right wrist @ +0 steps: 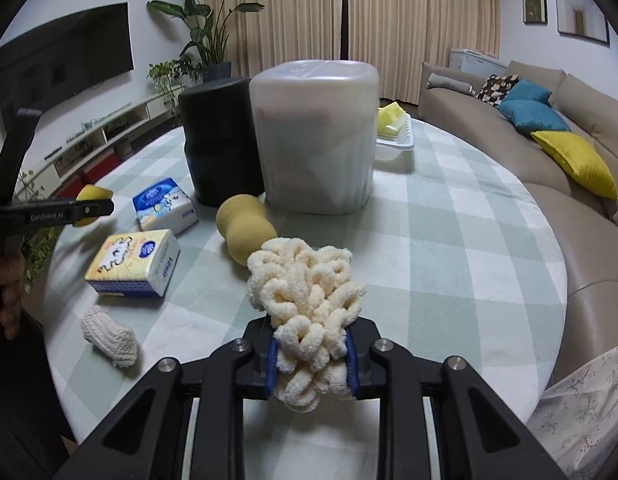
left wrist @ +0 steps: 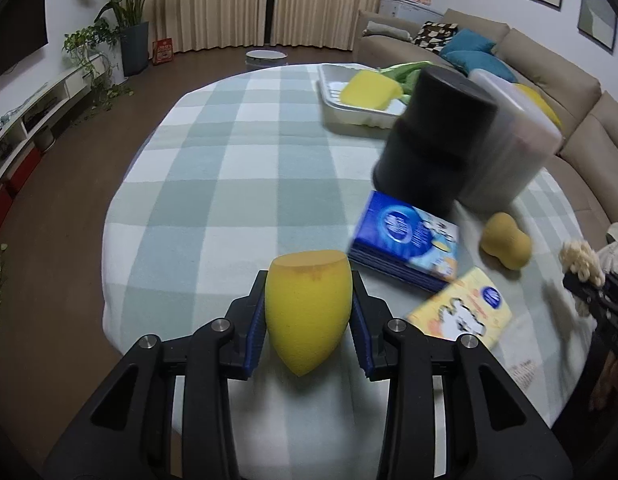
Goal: Organize soft objects
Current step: 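Carry the egg and scrubber into the white tray and open both tools, then move both open tools back over the tissue packs and grey knitted pad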
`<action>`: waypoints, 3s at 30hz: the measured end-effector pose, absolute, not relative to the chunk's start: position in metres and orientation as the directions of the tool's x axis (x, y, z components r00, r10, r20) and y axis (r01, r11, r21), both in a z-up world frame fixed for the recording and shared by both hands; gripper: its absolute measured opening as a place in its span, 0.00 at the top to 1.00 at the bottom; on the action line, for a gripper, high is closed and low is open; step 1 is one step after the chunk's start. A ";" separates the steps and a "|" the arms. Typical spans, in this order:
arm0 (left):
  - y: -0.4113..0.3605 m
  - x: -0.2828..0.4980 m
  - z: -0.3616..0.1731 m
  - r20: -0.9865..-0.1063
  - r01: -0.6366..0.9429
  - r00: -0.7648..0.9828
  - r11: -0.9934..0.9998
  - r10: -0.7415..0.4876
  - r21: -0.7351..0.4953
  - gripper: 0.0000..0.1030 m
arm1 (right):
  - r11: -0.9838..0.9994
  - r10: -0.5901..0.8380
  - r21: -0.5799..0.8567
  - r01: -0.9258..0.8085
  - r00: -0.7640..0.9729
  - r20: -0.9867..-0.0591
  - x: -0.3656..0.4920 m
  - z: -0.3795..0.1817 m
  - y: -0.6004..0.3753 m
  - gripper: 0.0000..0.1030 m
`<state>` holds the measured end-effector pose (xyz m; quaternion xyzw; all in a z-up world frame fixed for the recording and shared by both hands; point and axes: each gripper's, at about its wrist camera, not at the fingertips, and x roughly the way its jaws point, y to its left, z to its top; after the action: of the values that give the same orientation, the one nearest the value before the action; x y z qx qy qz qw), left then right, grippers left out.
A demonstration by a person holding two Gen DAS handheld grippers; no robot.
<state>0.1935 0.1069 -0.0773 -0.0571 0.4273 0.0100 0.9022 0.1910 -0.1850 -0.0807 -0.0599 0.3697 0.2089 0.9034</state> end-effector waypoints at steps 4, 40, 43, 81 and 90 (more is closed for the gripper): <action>0.097 0.182 -0.066 -0.758 -0.035 0.651 0.995 -0.051 -0.097 0.67 | 0.912 0.349 0.089 -0.401 0.643 -0.682 0.191 -0.065 -0.201 0.74; 0.091 0.490 0.039 -0.777 0.157 0.628 0.985 -0.047 0.067 0.67 | 0.877 0.329 -0.054 -0.477 0.680 -0.655 0.492 0.125 -0.210 0.74; 0.082 0.508 0.024 -0.809 0.175 0.586 0.983 -0.054 0.061 0.66 | 0.839 0.361 -0.040 -0.543 0.610 -0.706 0.514 0.110 -0.177 0.74; 0.038 0.564 -0.087 -0.929 0.243 0.365 0.969 -0.052 0.041 0.35 | 0.570 0.153 -0.007 -0.822 0.114 -0.982 0.550 -0.091 -0.051 0.50; 0.054 0.558 -0.045 -0.884 0.196 0.458 0.981 -0.092 -0.001 0.29 | 0.580 0.233 0.003 -0.814 0.163 -0.959 0.550 -0.063 -0.065 0.31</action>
<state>0.5577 0.0536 -0.0449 0.0504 0.5135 -0.0846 0.8524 0.5501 -0.0650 -0.0626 -0.2732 0.5323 0.3678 0.7119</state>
